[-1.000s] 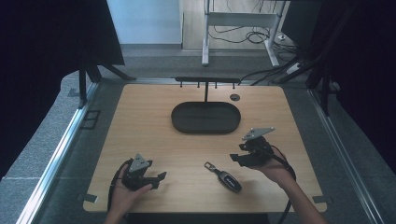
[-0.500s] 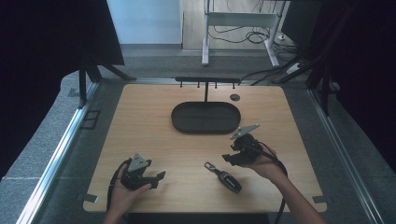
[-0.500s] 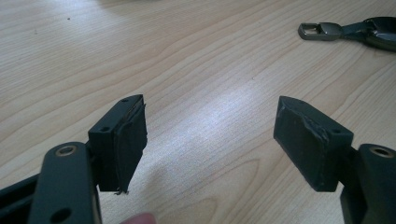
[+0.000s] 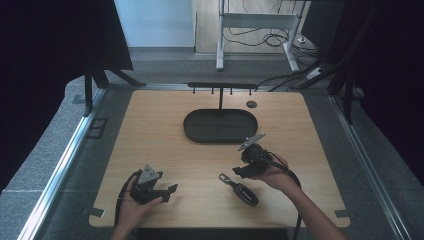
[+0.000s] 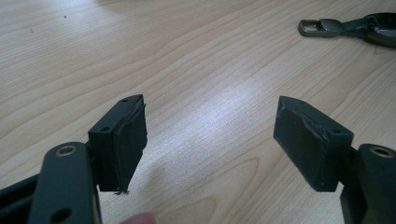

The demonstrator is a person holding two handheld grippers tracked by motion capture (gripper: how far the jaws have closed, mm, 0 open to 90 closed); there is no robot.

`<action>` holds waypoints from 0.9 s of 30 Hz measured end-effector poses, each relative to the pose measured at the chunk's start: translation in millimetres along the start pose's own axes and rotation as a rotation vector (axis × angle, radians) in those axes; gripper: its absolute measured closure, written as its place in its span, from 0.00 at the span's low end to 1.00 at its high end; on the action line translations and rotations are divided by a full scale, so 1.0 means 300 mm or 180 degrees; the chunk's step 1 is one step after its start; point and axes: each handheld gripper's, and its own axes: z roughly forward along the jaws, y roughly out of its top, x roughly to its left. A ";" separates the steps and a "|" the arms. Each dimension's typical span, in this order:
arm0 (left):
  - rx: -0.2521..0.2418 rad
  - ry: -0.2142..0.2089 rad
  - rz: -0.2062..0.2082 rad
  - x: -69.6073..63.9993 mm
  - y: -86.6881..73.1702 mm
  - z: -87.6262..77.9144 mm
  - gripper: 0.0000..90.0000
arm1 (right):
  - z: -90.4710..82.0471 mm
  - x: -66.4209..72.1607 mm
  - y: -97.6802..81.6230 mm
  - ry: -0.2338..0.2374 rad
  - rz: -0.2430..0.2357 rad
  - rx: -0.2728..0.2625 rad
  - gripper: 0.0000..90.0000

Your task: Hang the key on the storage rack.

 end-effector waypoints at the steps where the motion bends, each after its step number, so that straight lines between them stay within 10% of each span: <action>1: -0.0007 -0.0002 0.0000 0.000 0.000 0.000 0.29 | 0.001 0.002 0.002 0.0003 -0.0001 0.0012 0.50; 27: 0.0023 -0.0017 0.0004 -0.004 -0.001 0.006 0.29 | 0.097 0.031 0.007 0.0142 -0.0084 0.0323 0.52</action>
